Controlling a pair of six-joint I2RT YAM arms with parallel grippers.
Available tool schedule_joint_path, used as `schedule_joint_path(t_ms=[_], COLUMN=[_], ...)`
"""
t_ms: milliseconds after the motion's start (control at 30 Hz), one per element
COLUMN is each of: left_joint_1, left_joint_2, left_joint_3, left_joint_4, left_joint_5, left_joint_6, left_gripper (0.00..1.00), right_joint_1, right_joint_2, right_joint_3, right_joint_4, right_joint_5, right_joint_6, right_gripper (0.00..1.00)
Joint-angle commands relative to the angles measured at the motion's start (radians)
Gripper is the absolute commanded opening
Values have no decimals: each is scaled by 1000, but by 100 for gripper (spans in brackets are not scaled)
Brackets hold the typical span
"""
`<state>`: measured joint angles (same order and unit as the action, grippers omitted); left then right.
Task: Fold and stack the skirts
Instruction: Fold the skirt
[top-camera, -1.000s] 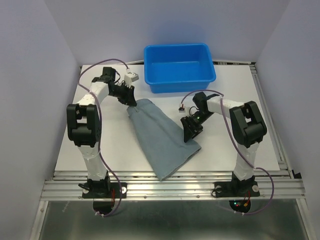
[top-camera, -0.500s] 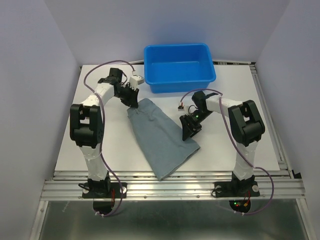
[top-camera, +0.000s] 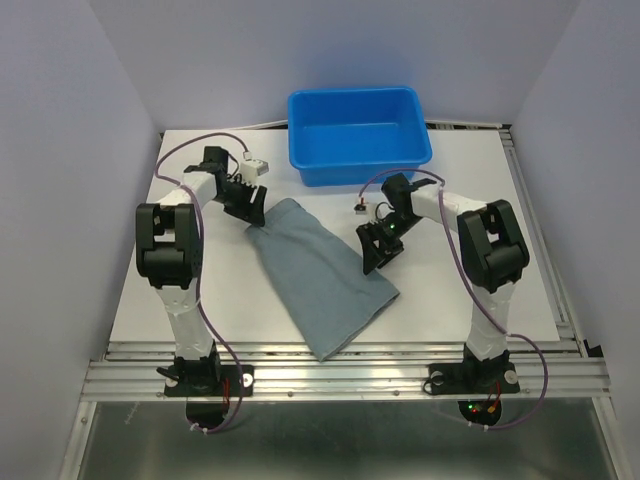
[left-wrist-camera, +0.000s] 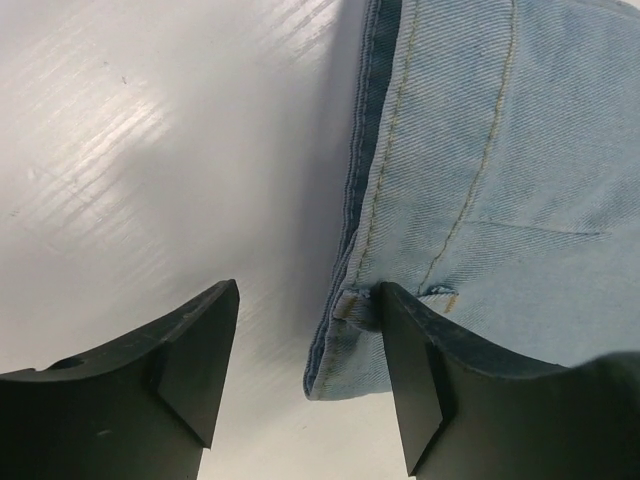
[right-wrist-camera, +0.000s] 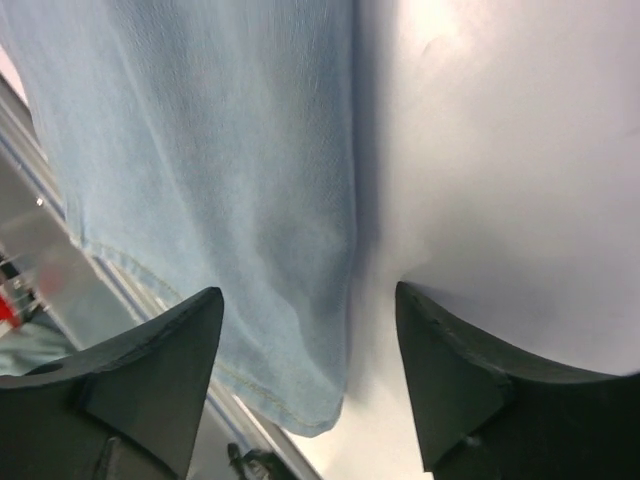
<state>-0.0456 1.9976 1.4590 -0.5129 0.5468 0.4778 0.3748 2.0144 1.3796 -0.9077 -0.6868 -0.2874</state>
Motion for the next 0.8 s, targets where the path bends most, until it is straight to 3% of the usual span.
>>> schedule_joint_path(t_ms=[0,233,433,500,533,567,767], left_joint_1=[6,6,6,4,4,4,4], left_joint_2=[-36,23,102,104,105,107,93], left_joint_3=[-15,-66,-49,-45,-42,-42,-5], left_joint_4=[-50,-4,19,22,17,13,-55], left_joint_5=[70,148,156,153,154,154,188], left_joint_6=[5,-51,-56,-59,-56,-51,-18], left_gripper=[70,68,58,49,36,30,0], right_joint_1=[3,3,3,3,3,3,3], right_joint_2=[1,92,106,115,116,116,90], right_joint_3=[135,320,277,262,250,249,234], right_joint_4=[29,-17,4,6,10,12,10], right_joint_5=[43,-17,6,15,20,21,39], right_joint_6=[7,33,19,14,13,11,8], right_gripper=[76,79,78,78,78,78,77])
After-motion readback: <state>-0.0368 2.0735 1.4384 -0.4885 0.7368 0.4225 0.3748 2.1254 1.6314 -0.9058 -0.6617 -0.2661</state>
